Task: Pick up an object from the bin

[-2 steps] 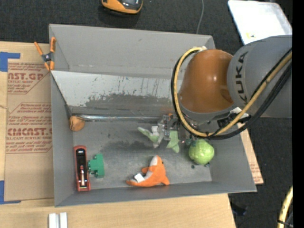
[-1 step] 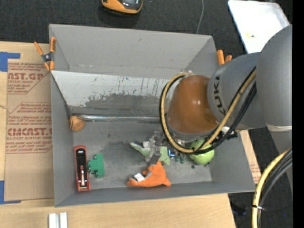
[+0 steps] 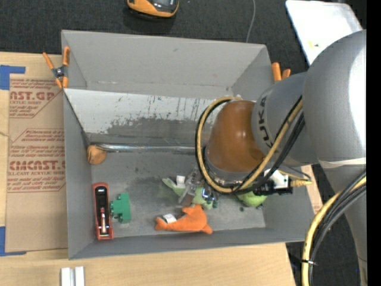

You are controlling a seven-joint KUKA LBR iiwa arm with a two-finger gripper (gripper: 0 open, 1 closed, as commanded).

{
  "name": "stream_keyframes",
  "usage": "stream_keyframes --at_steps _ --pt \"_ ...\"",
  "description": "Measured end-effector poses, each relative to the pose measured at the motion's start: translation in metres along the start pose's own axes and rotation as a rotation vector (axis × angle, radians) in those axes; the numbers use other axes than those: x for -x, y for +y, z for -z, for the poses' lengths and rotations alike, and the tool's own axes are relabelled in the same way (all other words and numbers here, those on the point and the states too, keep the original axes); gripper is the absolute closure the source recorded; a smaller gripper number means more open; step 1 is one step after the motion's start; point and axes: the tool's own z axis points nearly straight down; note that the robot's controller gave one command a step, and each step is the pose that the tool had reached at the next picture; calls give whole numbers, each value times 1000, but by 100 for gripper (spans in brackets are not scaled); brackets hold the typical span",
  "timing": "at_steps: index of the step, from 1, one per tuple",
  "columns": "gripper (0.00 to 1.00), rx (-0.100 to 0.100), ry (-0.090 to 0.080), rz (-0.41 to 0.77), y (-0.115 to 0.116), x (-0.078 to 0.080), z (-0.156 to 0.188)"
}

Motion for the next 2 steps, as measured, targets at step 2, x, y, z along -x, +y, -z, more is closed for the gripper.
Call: stream_keyframes --at_steps 2 --pt "100 7 -16 295 -47 -10 -2"
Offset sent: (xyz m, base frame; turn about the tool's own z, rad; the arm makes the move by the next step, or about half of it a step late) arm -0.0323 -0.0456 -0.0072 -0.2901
